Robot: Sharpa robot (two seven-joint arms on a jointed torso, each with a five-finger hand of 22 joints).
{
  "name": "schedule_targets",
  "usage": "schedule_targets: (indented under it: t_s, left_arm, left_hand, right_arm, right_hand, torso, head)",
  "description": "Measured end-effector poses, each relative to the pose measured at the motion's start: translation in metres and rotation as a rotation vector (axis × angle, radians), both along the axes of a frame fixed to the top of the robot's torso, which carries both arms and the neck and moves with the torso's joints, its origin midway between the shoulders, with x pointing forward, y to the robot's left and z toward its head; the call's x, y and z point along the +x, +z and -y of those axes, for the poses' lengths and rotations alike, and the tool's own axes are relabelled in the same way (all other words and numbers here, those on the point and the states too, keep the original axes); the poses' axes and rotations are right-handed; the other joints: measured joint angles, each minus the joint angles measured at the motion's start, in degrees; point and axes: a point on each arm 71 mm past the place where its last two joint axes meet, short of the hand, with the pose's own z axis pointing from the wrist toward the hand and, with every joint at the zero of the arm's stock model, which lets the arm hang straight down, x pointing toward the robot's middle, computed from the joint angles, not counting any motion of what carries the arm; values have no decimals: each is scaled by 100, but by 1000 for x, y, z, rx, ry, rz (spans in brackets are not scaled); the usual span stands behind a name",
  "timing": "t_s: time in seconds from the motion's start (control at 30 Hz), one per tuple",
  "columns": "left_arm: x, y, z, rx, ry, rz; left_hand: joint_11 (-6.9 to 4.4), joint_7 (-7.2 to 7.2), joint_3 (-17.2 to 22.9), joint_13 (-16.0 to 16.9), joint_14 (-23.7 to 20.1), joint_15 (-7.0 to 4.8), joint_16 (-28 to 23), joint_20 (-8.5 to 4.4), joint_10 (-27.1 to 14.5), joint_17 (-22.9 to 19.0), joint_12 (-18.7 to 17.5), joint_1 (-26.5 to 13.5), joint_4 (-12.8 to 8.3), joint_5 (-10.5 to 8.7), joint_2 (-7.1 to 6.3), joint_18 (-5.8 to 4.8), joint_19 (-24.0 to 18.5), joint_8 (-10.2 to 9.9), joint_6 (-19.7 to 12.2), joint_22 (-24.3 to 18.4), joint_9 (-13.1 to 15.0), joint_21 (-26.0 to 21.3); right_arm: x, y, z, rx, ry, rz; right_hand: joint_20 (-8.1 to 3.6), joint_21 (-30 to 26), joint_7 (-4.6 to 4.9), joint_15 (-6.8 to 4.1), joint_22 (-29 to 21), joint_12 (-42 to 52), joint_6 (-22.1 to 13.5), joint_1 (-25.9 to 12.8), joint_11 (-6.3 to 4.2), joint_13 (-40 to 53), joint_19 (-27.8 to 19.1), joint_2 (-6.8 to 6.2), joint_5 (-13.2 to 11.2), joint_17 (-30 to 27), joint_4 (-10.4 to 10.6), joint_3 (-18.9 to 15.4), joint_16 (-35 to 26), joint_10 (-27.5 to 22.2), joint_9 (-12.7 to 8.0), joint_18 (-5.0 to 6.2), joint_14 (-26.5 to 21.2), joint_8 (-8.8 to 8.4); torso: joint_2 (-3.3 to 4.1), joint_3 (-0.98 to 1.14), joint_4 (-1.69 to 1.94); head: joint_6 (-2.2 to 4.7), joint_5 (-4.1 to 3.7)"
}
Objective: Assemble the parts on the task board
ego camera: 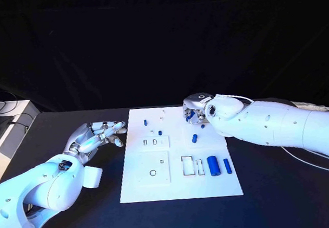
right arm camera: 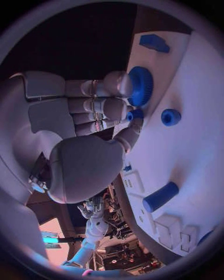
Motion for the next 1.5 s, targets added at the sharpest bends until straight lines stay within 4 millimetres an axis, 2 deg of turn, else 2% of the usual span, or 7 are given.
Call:
schedule_targets:
  t_s: [0.1, 0.23, 0.43, 0.73, 1.1, 1.37, 1.5]
  left_arm:
    - [0, 0, 0, 0, 0, 0]
    - [0, 0, 0, 1, 1, 0]
    - [1, -1, -2, 2, 5, -1]
    - [1, -1, -2, 3, 6, -2]
    - [1, -1, -1, 1, 4, -2]
    - [1, -1, 2, -2, -2, -1]
    - [0, 0, 4, -5, -7, -1]
  left_hand:
    - [0, 0, -1, 0, 0, 0, 0, 0, 0, -5, 0, 0, 1, 0, 0, 0, 0, 0, 0, -5, 0, 0]
    - [0, 0, -15, 0, 0, 0, 0, 0, 0, -14, 0, 0, 16, 0, 0, 0, 0, 0, 0, -13, 0, 0]
    - [0, 0, -15, -1, 0, 0, 19, 0, 0, -19, 0, 0, 16, 0, 0, 0, 0, 0, 0, -17, 0, 0]
    - [0, 0, -15, -1, 0, 0, 22, 0, 0, -21, 0, 0, 15, 0, 0, -1, 0, 0, 0, -20, 0, 0]
    - [0, 0, -15, -2, 0, 0, 22, 0, 0, -29, 0, 0, 15, 0, 0, 0, 0, 0, 0, -28, 0, 22]
    - [0, 0, -15, -2, 0, 0, 22, 20, 0, -37, 0, 0, 15, 0, 0, 0, -20, 0, 0, -37, 0, 22]
    - [0, 0, -15, -2, 0, 0, 22, 20, 0, -37, 0, 0, 15, 0, 0, 0, -20, 0, 0, -38, 0, 22]
  right_arm:
    - [-2, 0, 0, 10, 2, 8]
    - [-5, -1, -1, 24, 5, 16]
    - [-11, 3, -6, 58, 10, 39]
    - [-20, 15, -18, 106, 23, 74]
    - [-31, 21, -48, 150, 67, 99]
    - [-23, 21, -65, 151, 60, 147]
    - [-16, 19, -66, 141, 40, 173]
  right_hand:
    - [-23, 264, -79, -25, 189, -1, 122, 9, 0, -2, -20, 123, -297, 66, -17, 113, 80, 0, 20, -3, 8, 0]
    - [-71, 351, -98, -55, 358, -2, 157, -43, 1, -2, -13, 187, -457, 155, -57, 198, 89, 0, 21, -42, -21, -1]
    - [-74, 351, -137, -55, 446, -20, 196, -94, 0, -2, -13, 239, -554, 223, -97, 238, 89, 0, 30, -81, -21, -2]
    - [-85, 253, -144, -55, 446, 0, 203, -102, 1, -2, -4, 246, -567, 223, -98, 238, 89, 0, 30, -102, -21, -2]
    - [-89, 73, -144, -54, 445, 0, 203, -101, 1, -2, 0, 245, -597, 223, -97, 236, 89, 0, 30, -140, -20, -2]
    - [-96, 51, -144, -54, 445, -8, 203, -101, 2, -2, 7, 245, -561, 222, -114, 251, 89, 2, 30, -180, -20, -2]
    - [-96, 51, -144, -54, 444, -19, 203, -101, 3, -2, 8, 245, -561, 221, -114, 250, 89, 2, 29, -185, -20, -2]
  torso:
    - [0, -4, 5]
    - [0, -9, 9]
    - [-7, -19, 10]
    - [-21, -34, 7]
    - [-25, -46, 19]
    - [-8, -46, 34]
    - [3, -53, 57]
  head:
    - [-5, -2]
    - [-10, -3]
    - [-12, -3]
    - [-7, 25]
    - [-23, 69]
    - [12, 58]
    - [17, 37]
